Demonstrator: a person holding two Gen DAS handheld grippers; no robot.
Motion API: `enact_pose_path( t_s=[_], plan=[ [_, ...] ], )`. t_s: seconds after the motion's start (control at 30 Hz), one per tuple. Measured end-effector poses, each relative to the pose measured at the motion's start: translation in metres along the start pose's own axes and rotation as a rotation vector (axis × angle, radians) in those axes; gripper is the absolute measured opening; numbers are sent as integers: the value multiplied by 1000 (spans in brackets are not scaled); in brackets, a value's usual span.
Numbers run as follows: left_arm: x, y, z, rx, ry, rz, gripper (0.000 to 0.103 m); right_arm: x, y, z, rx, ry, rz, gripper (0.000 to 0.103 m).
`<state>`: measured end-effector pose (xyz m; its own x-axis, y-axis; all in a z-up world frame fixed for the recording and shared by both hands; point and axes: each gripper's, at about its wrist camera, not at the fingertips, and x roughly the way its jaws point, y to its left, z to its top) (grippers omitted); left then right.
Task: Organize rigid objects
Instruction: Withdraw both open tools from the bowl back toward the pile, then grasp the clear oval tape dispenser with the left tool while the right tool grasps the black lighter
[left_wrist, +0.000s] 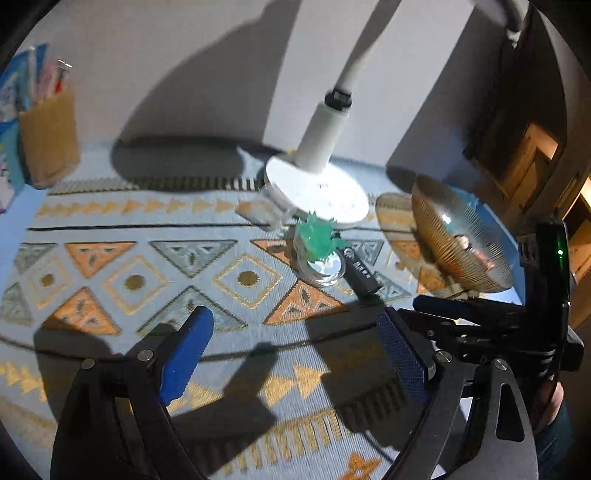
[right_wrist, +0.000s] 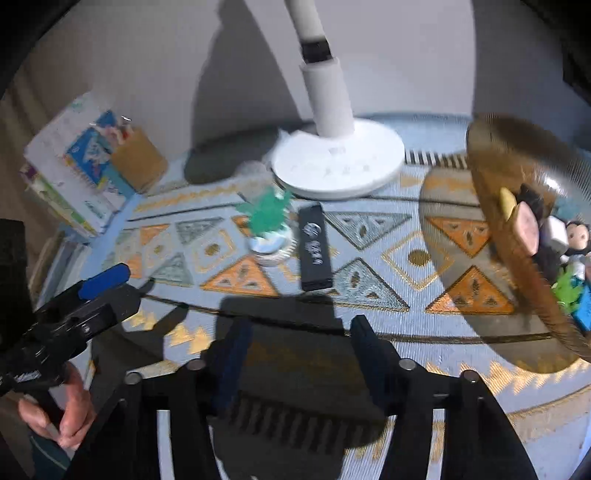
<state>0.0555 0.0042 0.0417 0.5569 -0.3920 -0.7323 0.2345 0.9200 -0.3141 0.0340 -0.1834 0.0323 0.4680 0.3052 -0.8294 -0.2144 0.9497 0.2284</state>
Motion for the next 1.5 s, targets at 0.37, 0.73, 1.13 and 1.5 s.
enact_pose_path(
  t_s=[0.37,0.73,1.13,1.5],
  plan=[
    [55,-14,22,143,55,109,88,42,4,21,-98,-48,-151,51],
    [82,-35,24,174,105,130,84,31,-18,15,-84,-91,-162,27],
    [95,-55,35,222,135,110,47,22,-47,14,22,-81,23,27],
    [67,11,6,-264,224,-459,46,28,-27,21,-46,-88,-32,49]
  ],
)
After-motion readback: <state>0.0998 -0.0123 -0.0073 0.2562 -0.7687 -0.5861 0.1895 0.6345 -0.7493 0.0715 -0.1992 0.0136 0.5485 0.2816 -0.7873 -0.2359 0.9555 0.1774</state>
